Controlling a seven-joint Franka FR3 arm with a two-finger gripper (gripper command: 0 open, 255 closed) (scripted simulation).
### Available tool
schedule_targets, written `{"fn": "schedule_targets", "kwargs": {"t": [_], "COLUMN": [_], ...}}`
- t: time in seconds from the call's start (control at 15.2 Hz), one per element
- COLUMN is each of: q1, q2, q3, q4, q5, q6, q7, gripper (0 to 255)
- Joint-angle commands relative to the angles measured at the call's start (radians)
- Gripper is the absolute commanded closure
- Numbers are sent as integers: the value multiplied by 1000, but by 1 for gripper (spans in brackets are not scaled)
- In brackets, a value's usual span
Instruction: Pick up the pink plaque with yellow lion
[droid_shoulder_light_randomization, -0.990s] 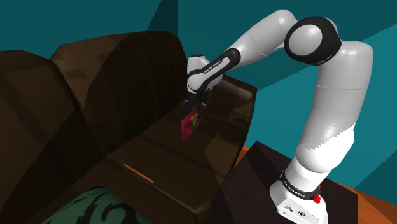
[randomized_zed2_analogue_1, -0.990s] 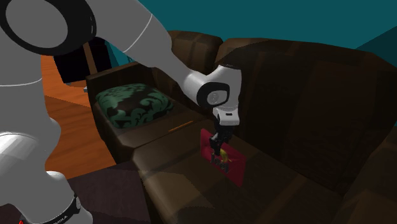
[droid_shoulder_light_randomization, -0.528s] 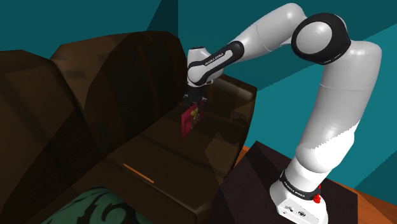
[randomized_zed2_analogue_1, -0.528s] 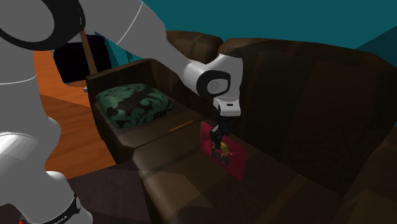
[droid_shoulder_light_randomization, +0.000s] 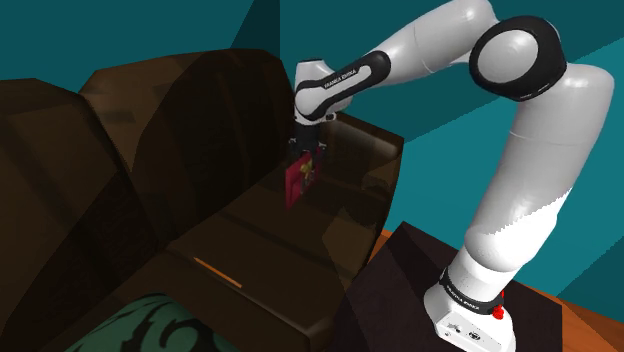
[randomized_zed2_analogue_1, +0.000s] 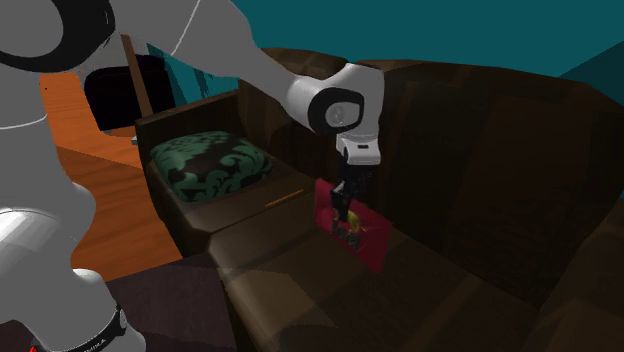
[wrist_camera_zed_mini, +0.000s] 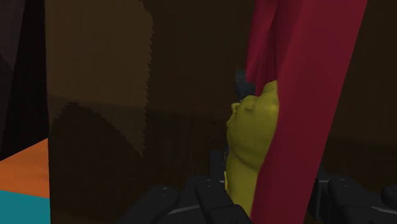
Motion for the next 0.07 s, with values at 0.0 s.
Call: {"fn": "schedule_targets", "kwargs": {"t": [0.0], "q1": [0], "q2": [-4], "q3": [0], "q4": [3], "q5": [1], "q6": [-7], "q7": [-1], "gripper": [255]}}
